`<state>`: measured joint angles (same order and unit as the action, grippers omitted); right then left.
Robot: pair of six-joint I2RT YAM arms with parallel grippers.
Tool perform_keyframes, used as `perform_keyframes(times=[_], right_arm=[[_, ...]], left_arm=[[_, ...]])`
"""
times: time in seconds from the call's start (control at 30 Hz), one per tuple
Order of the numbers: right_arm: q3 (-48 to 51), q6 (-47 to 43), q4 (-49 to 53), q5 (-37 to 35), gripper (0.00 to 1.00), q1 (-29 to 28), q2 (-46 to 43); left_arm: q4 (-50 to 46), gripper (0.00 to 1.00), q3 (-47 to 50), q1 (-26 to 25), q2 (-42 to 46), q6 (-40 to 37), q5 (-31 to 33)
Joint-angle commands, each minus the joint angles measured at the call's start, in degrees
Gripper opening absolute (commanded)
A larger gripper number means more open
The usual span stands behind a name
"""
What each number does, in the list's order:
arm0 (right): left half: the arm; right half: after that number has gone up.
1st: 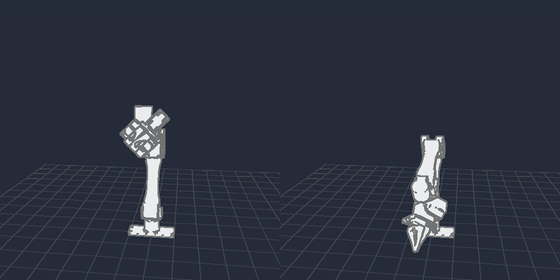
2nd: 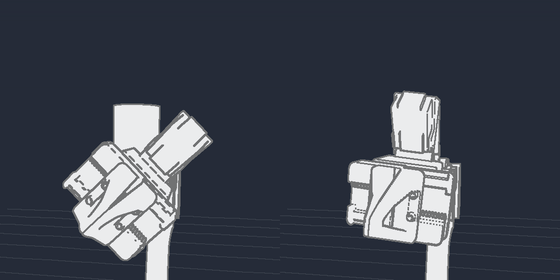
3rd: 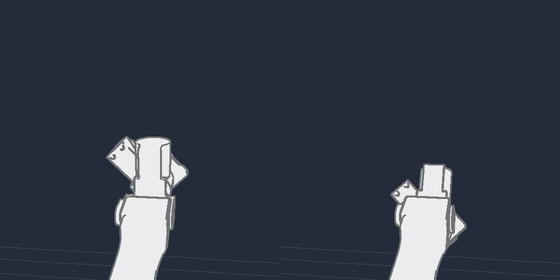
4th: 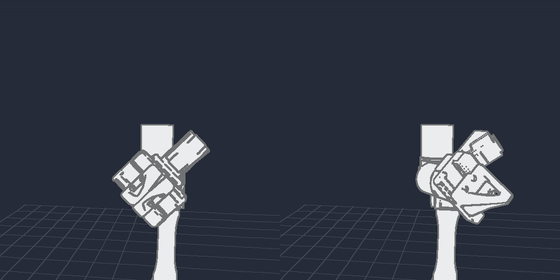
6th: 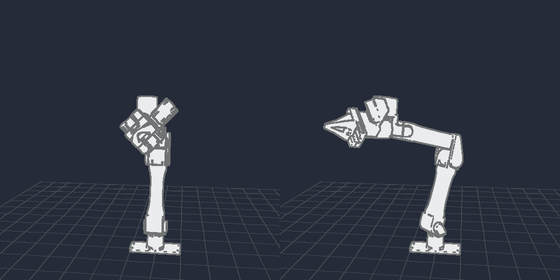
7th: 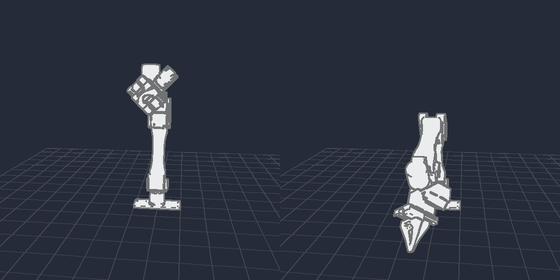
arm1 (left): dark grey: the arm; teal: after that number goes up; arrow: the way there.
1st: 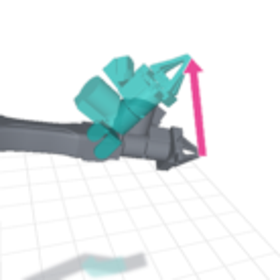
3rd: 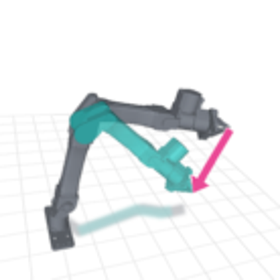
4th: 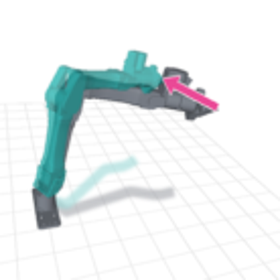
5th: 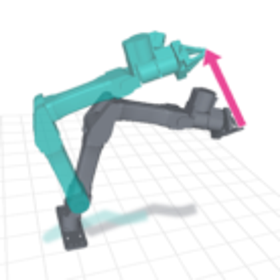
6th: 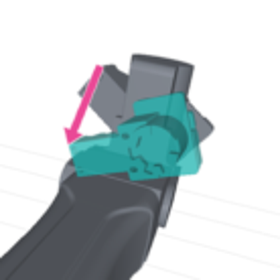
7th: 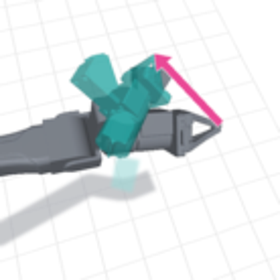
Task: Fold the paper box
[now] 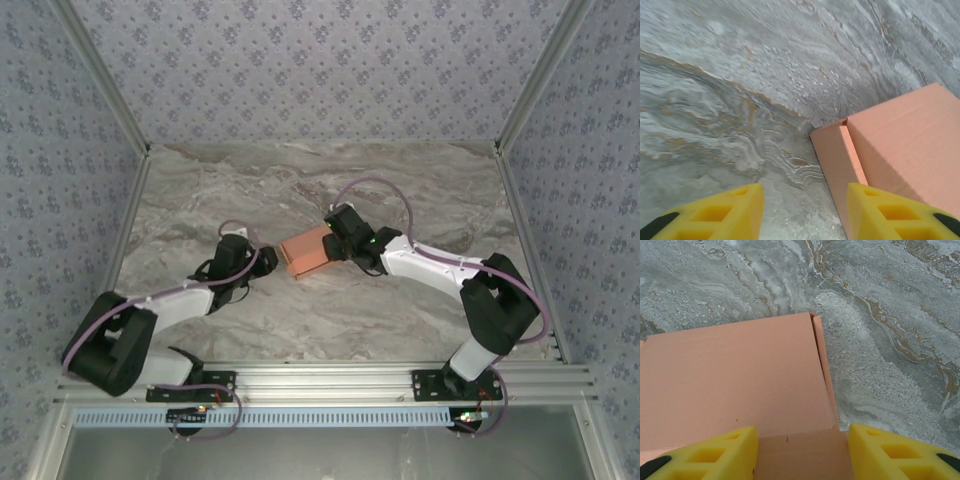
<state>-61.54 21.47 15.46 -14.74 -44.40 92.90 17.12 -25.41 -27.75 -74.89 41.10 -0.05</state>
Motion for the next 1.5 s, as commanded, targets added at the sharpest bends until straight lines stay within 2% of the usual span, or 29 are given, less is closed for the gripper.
perform_keyframes(times=[0.0, 0.13, 0.3, 0.47, 0.73, 1.0, 1.27, 1.37, 1.47], right_arm=[[1.78, -0.95, 1.5, -1.47, 0.52, -0.12, 0.83], [3.25, -2.19, 0.98, -1.44, 0.52, -0.18, 2.04], [3.93, -3.57, -0.44, -1.87, 0.53, -0.54, 3.48], [3.64, -5.11, -1.22, -2.31, 0.53, -0.63, 4.35], [3.86, -6.09, -1.8, -2.48, 0.54, -0.4, 5.63], [3.56, -6.86, -1.29, -2.61, 0.54, -0.39, 5.96], [0.5, -8.66, 1.13, -2.78, 0.55, -1.19, 0.08], [1.78, -8.14, 1.06, -1.03, 0.55, -1.51, -3.03], [5.19, -7.01, 0.79, 0.94, 0.56, -1.69, -6.32]], left_arm=[[-3.44, 0.49, 0.29, -0.01, 6.26, -3.17, 4.68], [-5.49, 0.56, -3.26, -2.0, 7.36, -8.98, 3.18], [-9.45, 0.6, -10.13, -5.59, -0.71, -15.17, 3.56], [-10.97, 0.63, -14.07, -7.1, -8.25, -17.13, 6.11], [-10.91, 0.65, -15.12, -7.43, -14.38, -18.08, 6.27], [-9.39, 0.66, -13.69, -7.79, -12.57, -17.03, 6.38], [-8.46, 0.71, -14.36, -7.55, -7.66, -17.1, 7.88], [-8.07, 0.73, -15.39, -6.68, -8.11, -17.79, 5.48], [-8.26, 0.74, -17.55, -5.22, -10.29, -18.53, 0.16]])
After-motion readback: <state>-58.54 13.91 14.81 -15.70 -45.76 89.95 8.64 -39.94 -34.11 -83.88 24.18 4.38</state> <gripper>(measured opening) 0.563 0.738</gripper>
